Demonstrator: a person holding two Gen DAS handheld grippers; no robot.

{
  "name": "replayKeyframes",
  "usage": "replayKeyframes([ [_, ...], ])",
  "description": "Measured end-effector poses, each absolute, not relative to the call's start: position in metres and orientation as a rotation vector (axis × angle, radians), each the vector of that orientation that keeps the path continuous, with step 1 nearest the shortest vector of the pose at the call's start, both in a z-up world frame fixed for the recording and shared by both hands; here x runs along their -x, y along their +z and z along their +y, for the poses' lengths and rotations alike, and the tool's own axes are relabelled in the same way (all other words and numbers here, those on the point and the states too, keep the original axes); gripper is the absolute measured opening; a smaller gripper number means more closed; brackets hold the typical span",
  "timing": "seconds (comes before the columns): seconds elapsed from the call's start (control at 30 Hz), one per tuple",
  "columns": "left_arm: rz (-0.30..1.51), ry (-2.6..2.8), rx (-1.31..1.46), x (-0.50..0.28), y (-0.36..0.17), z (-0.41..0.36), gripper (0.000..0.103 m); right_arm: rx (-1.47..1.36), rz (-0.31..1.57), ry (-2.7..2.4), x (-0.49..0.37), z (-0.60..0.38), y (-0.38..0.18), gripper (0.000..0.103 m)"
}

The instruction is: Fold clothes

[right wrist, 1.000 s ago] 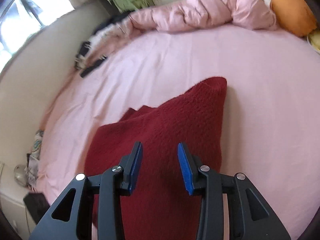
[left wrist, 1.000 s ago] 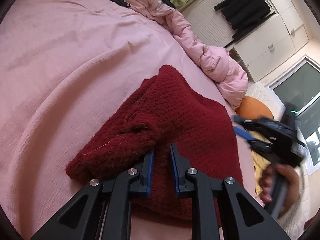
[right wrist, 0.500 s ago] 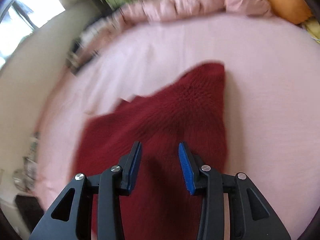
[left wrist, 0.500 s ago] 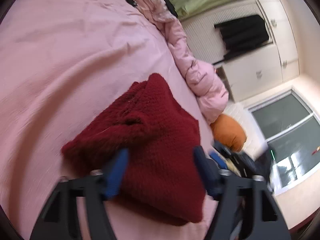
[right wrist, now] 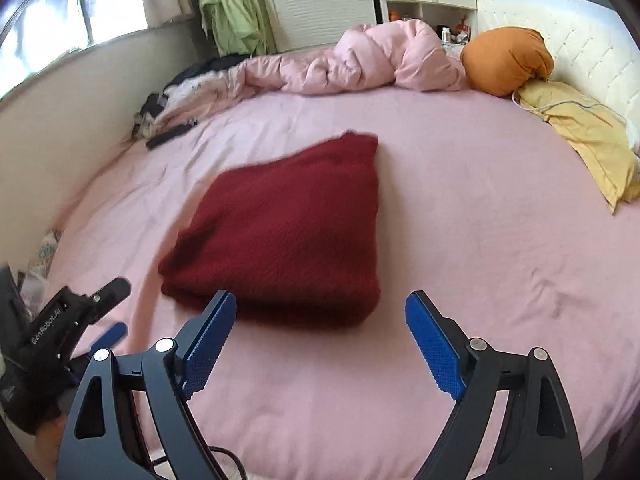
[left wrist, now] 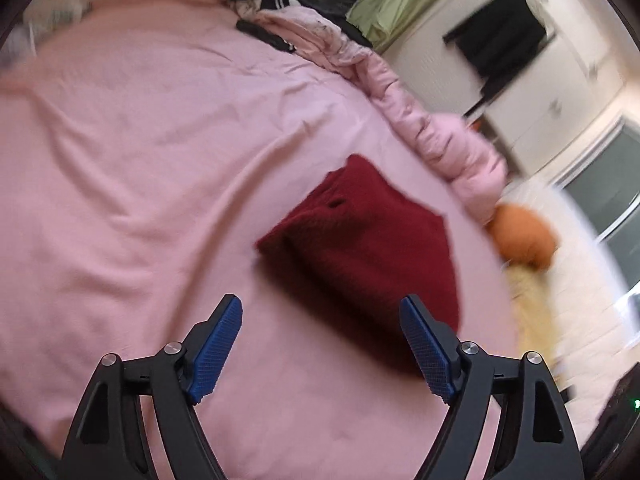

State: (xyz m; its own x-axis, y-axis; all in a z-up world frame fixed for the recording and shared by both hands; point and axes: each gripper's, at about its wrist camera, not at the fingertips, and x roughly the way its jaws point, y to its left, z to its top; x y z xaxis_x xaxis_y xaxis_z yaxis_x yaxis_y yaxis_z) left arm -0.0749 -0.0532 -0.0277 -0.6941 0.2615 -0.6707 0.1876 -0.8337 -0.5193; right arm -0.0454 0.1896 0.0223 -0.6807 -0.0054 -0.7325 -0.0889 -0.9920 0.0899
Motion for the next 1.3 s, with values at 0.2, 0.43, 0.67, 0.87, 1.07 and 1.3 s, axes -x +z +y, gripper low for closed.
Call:
replayKeyframes([
  [0.2,-0.695,2.71,1.219,0.059,-0.021,-0.037,0.082,1.192,0.113,2.793,0.015,0.172,0.025,0.087],
  [0.43,-0.685,2.695,1.221,0.059,-0.018,-0.033,0.082,1.148,0.123,2.819,0.012,0.173,0.028,0.087],
  [0.67,-0.834,2.426,1.261,0.071,-0.034,-0.038,0.082,1.132,0.178,2.866,0.012,0.176,0.029,0.087],
  [0.87,-1.295,1.987,1.237,0.101,-0.066,-0.067,0.083,1.541,1.07,2.898,0.037,0.223,-0.005,0.087],
  [1.07,-1.547,1.852,1.27,0.139,-0.098,-0.054,0.083,1.553,1.922,2.599,0.068,0.255,-0.058,0.087],
  [1.3,-1.701,1.826,1.245,0.17,-0.125,-0.031,0.083,1.553,2.075,2.412,0.109,0.246,-0.096,0.087],
])
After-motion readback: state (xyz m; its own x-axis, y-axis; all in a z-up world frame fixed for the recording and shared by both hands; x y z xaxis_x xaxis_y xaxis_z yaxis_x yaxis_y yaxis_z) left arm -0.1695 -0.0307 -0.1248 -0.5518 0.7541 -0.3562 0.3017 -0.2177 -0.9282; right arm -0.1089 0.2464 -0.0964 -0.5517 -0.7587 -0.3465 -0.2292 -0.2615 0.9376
